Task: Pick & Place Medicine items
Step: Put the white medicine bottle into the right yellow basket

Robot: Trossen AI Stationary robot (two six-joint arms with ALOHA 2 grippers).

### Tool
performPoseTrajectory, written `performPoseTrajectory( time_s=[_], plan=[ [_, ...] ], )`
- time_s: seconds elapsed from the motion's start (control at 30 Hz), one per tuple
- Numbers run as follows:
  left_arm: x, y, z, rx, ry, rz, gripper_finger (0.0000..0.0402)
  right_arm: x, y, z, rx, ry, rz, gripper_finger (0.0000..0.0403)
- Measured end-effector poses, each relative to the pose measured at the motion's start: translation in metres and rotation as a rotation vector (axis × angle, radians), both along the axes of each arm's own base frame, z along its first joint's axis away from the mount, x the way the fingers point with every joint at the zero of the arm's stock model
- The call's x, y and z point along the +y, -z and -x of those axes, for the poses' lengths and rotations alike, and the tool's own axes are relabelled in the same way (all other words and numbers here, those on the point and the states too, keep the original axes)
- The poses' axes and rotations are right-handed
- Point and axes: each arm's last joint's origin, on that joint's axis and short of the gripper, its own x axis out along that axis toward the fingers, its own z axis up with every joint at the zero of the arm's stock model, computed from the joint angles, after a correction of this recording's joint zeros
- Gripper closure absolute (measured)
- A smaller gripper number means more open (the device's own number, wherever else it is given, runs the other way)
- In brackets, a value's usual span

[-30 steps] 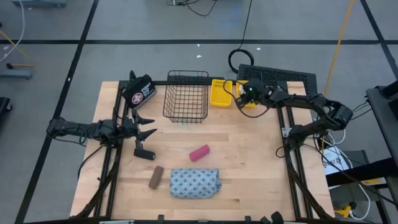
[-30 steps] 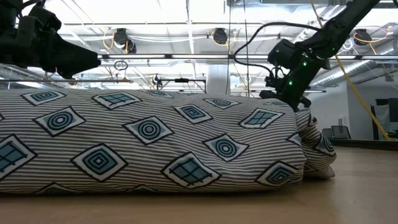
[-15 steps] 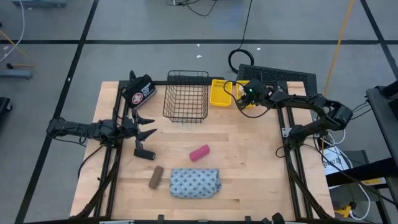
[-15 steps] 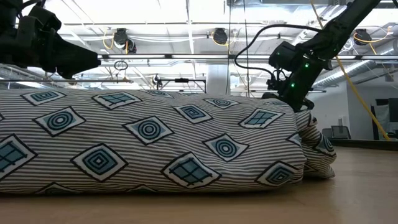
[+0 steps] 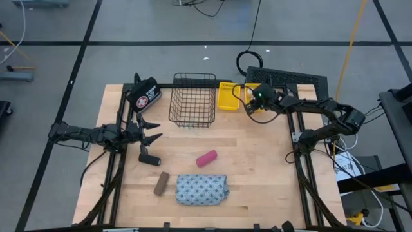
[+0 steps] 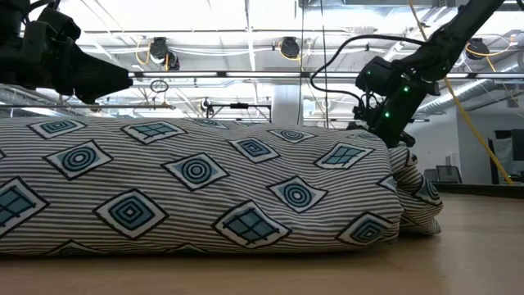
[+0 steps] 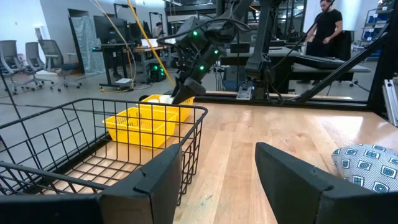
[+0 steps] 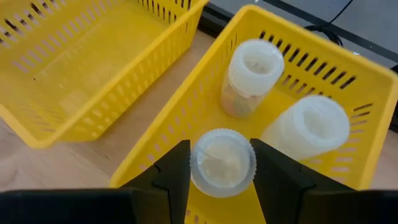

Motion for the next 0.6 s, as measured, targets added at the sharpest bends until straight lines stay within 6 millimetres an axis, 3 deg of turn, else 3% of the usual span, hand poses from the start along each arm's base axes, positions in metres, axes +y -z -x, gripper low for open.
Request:
performPoseTrajectory(
  time_s=[0.6],
  plan=[
    [0.0, 0.0, 0.0, 0.0, 0.0, 0.0, 0.0188, 0.0027, 0.0064, 0.0031, 0.006, -0.004, -0.005, 0.0255]
  ],
)
